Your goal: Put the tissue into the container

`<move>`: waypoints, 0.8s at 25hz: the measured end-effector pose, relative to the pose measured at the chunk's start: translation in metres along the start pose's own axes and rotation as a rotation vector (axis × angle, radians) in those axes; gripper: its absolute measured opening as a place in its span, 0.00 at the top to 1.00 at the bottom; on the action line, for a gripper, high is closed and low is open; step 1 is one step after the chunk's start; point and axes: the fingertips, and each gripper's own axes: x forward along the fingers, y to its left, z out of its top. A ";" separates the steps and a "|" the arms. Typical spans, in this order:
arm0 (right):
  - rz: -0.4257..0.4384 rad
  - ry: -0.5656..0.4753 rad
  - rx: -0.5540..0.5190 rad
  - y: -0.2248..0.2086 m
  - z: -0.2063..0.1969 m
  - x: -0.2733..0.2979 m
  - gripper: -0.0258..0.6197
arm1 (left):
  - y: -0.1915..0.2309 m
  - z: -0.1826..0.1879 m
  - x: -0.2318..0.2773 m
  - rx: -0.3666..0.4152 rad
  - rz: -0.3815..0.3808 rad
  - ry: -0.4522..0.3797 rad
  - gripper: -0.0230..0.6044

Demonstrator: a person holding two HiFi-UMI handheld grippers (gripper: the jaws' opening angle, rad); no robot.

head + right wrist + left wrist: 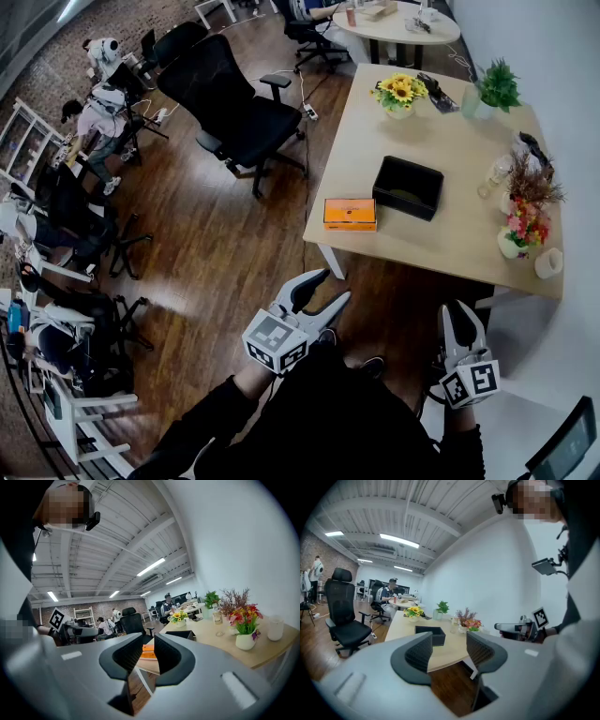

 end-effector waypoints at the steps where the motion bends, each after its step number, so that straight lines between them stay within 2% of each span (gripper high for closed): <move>1: 0.000 0.006 -0.003 -0.005 0.000 0.005 0.84 | 0.006 -0.001 0.004 -0.008 0.011 0.005 0.63; 6: 0.006 0.046 -0.010 -0.019 -0.009 0.037 0.84 | 0.049 -0.016 0.016 -0.015 0.069 0.041 0.63; 11: -0.008 0.117 -0.053 -0.034 -0.027 0.089 0.84 | 0.108 -0.063 0.040 0.056 0.120 0.136 0.63; 16: 0.006 0.264 -0.105 -0.041 -0.066 0.154 0.84 | 0.168 -0.109 0.078 0.025 0.106 0.250 0.63; 20: 0.012 0.368 -0.133 -0.048 -0.100 0.202 0.84 | 0.193 -0.134 0.107 0.027 0.071 0.322 0.63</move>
